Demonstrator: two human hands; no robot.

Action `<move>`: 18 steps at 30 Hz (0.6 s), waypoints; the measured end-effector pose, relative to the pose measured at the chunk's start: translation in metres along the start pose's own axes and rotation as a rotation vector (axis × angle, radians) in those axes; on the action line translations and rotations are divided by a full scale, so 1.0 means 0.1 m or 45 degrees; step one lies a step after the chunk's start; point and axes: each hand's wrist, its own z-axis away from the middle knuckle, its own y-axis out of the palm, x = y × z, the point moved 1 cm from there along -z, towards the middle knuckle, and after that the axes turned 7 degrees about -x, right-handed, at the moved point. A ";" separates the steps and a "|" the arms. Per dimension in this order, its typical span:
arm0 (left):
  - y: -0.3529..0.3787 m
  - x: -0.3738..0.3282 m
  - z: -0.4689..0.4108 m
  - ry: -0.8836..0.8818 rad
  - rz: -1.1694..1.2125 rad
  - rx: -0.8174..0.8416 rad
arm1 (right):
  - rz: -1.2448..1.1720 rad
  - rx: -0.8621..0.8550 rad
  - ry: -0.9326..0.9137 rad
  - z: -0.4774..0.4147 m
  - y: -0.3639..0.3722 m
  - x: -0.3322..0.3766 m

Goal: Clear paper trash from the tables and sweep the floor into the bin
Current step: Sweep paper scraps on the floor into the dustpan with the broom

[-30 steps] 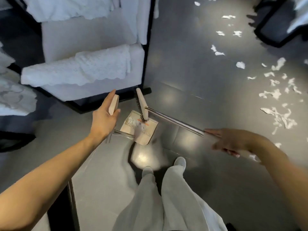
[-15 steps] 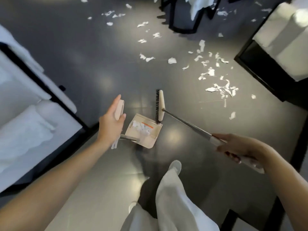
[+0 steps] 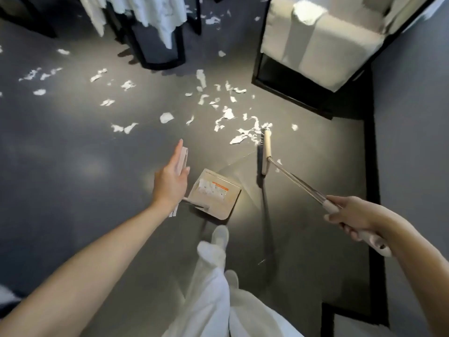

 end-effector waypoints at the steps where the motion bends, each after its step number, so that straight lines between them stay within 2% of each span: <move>1: 0.12 -0.07 -0.18 0.025 0.010 0.032 | -0.012 -0.028 0.027 -0.10 -0.09 0.02; 8: 0.96 -0.47 -1.26 0.149 0.020 0.288 | 0.039 -0.185 0.188 -0.89 -0.55 0.32; 12: 1.35 -0.74 -1.59 0.254 0.018 0.427 | 0.292 -0.231 0.183 -1.28 -0.64 0.52; 15: 1.57 -0.94 -1.83 0.317 0.022 0.509 | 0.292 -0.144 0.195 -1.51 -0.60 0.63; 18: 1.73 -1.09 -2.07 0.332 -0.022 0.504 | 0.285 -0.040 0.183 -1.66 -0.51 0.73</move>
